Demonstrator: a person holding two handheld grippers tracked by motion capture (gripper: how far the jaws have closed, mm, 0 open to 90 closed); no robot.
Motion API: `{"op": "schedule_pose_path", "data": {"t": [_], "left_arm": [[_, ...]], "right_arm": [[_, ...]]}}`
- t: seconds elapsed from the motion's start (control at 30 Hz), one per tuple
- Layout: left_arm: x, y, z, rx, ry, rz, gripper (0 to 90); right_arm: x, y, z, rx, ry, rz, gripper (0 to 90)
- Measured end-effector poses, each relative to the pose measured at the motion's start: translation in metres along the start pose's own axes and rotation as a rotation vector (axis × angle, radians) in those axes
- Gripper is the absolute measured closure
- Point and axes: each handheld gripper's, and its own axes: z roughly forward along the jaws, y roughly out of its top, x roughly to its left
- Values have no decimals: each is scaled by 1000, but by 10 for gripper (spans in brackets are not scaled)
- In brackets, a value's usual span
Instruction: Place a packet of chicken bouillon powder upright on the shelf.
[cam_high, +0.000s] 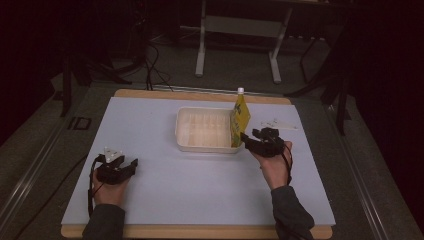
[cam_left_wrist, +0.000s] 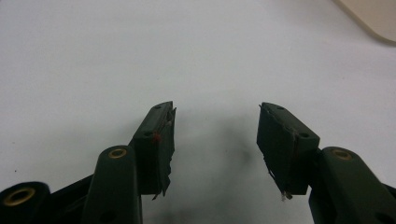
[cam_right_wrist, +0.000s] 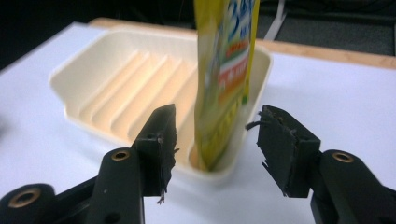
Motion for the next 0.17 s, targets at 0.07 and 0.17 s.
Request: {"op": "schedule_pose_path", "data": {"t": [0.07, 0.17], "left_arm": [[0, 0, 0, 1, 0, 2, 460], [0, 0, 0, 3, 1, 0, 453]], "right_arm": [[-2, -9, -5, 22, 7, -16, 451], [-9, -26, -15, 43, 5, -24, 439]]}}
